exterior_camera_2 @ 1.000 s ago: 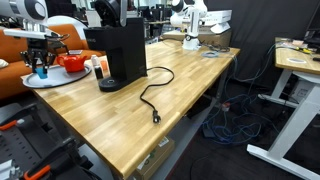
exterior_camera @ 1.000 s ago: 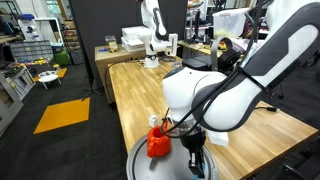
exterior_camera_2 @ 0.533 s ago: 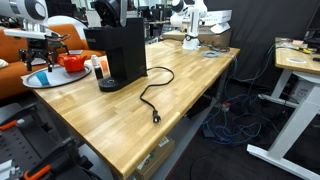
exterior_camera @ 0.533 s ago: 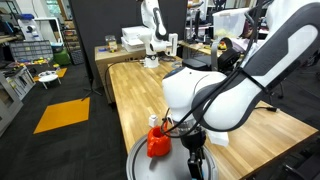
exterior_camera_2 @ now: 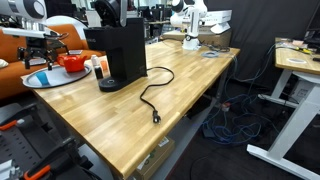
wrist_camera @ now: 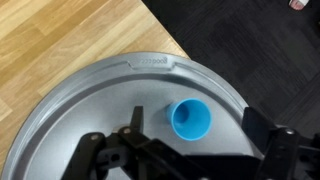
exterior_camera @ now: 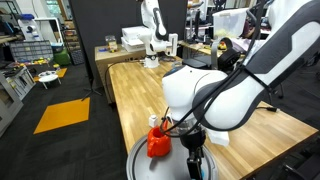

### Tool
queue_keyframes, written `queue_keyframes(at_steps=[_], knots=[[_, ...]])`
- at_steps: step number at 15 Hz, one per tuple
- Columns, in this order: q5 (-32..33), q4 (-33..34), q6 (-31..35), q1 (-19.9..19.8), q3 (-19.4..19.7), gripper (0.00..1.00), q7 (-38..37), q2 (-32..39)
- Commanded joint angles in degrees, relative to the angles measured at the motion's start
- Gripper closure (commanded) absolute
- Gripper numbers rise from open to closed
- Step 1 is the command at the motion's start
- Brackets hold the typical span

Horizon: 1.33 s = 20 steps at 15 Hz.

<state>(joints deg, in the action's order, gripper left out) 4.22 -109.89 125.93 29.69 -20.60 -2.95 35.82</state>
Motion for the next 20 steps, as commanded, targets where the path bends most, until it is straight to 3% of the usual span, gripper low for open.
queue_keyframes(at_steps=[1,7,14,15,17,20], knots=[[-0.6,-5.2,2.6,-0.7,-1.0,0.00,0.8,-7.0],[-2.1,-15.1,1.1,-1.4,-1.9,0.00,-3.2,-24.5],[-17.0,-34.9,0.1,-3.2,-1.9,0.00,-7.4,-49.1],[-13.5,-29.8,-0.7,-3.4,-2.3,0.00,-6.1,-43.1],[-14.0,-31.7,-0.7,-3.3,-2.5,0.00,-6.1,-46.0],[-14.0,-30.8,-0.5,-3.4,-2.6,0.00,-6.1,-44.0]])
